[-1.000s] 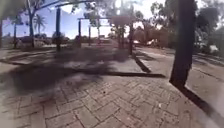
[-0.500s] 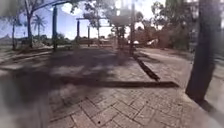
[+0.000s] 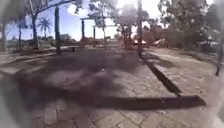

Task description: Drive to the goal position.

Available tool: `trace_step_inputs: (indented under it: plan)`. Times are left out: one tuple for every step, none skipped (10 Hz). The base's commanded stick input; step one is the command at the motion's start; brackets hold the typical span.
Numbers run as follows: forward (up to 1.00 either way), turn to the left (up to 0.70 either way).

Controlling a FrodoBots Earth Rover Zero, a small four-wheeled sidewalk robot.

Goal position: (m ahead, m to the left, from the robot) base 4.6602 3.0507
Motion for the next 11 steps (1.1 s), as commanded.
trace_step_inputs:
  plan:
    - [0.79, 0.0]
    - [0.66, 0.0]
    - [0.52, 0.0]
    - [0.39, 0.0]
    - [0.25, 0.0]
    - [0.12, 0.0]
    - [0.0, 0.0]
    - [0.0, 0.0]
    - [0.0, 0.0]
    - [0.0, 0.0]
    - [0.0, 0.0]
